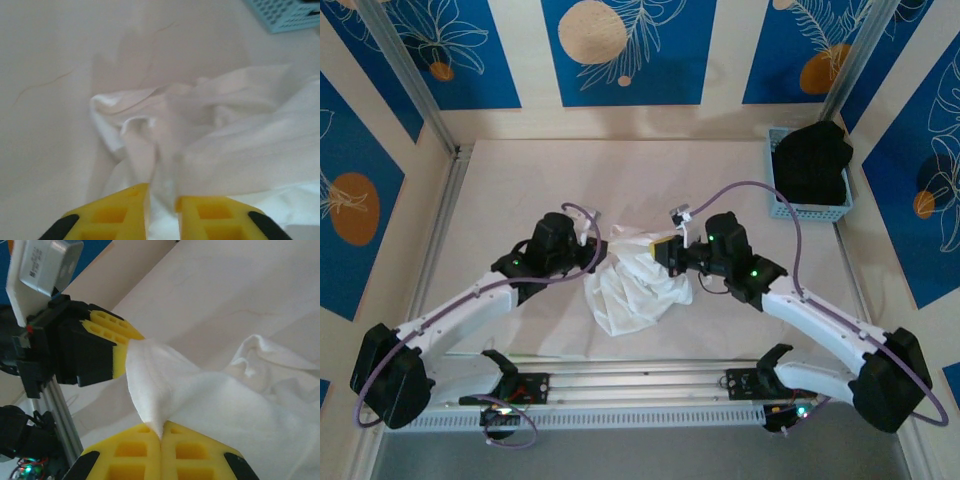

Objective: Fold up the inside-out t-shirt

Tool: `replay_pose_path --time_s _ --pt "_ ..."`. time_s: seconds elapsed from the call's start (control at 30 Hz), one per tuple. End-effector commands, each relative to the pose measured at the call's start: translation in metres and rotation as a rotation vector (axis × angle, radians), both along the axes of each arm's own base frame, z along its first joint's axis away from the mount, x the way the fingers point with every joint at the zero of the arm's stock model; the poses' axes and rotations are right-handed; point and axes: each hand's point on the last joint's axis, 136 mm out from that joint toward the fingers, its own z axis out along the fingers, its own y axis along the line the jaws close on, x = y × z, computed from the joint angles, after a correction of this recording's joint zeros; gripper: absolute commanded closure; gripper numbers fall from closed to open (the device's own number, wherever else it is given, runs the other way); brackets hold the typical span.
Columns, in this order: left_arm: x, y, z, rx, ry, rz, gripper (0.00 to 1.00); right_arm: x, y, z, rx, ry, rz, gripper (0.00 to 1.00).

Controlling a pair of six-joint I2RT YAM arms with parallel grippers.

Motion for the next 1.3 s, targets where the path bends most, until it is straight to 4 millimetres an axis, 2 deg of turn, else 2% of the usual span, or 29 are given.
replay_pose_path --time_s 0.0,0.07,0.13,0.3,0.47,0.7,1.1,1.17,1.27 --pt "-0.003 0.034 -0.005 0.096 -0.032 0.118 0.69 0.001 0.017 0.027 0.084 -0.005 0.037 1.0" --pt "-0.01 0.035 0.003 0.072 -0.077 0.107 0.63 0.004 0.019 0.025 0.073 0.008 0.032 1.0" --pt "-0.02 0.026 0.016 0.021 -0.152 0.048 0.61 0.007 0.018 0.024 0.058 0.015 0.024 1.0" --pt "-0.043 -0.016 0.04 -0.118 -0.292 -0.169 0.6 0.01 0.012 0.028 0.034 0.021 0.014 1.0" --pt "-0.058 -0.061 0.046 -0.119 -0.364 -0.413 0.59 0.012 0.003 0.032 0.044 0.045 0.014 1.0" --pt "-0.051 -0.086 0.038 0.019 -0.45 -0.518 0.56 0.013 -0.006 0.029 0.061 0.064 0.006 1.0" --pt "-0.026 -0.102 0.007 0.167 -0.411 -0.537 0.59 0.017 -0.015 0.028 0.079 0.067 -0.015 1.0" --pt "-0.016 -0.099 0.004 0.198 -0.405 -0.494 0.63 0.017 -0.016 0.029 0.08 0.064 -0.02 1.0" --pt "-0.013 -0.099 0.002 0.206 -0.4 -0.478 0.77 0.018 -0.02 0.03 0.08 0.056 -0.031 1.0"
